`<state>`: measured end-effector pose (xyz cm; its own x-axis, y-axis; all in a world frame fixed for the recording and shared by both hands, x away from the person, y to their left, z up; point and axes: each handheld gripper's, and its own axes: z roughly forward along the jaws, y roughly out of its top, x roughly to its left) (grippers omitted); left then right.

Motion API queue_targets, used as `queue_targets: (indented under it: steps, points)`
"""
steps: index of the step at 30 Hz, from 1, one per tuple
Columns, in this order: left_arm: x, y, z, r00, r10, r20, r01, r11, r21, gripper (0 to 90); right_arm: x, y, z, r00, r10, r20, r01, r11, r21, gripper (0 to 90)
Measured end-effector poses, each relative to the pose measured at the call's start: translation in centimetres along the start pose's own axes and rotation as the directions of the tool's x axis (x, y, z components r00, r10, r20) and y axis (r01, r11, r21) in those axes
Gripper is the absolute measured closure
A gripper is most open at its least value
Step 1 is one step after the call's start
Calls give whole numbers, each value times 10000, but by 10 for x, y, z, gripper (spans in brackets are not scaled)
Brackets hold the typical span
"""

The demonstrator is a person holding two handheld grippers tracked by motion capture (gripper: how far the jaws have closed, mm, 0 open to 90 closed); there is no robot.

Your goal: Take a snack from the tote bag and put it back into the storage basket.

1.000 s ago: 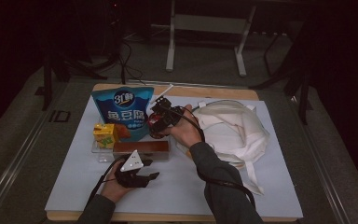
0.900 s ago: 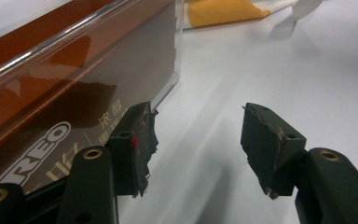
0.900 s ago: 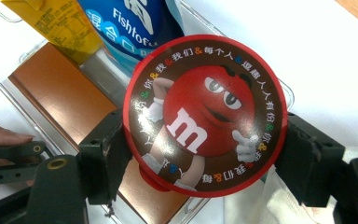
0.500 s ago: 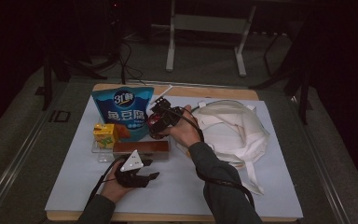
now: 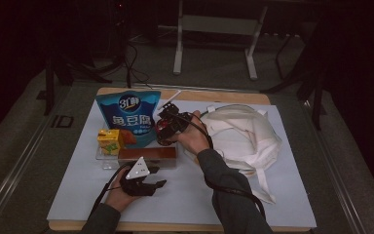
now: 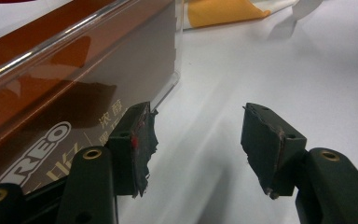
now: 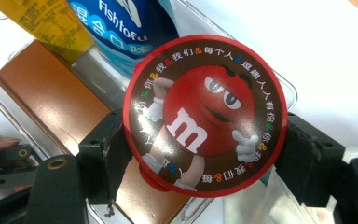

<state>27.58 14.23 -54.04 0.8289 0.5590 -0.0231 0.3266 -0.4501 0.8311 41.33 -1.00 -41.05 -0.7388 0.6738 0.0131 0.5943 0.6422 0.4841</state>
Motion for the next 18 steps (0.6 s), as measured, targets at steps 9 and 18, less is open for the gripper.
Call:
queue_targets:
  steps: [9,18]
  points:
    - [0,0,0,10000,11,-13,-11,10000,-6,436,-1,-2,4,9999,86,80,-87,10000,45,260]
    - [0,0,0,10000,16,-14,-16,10000,-6,435,1,-2,6,9996,140,239,-143,9998,126,259]
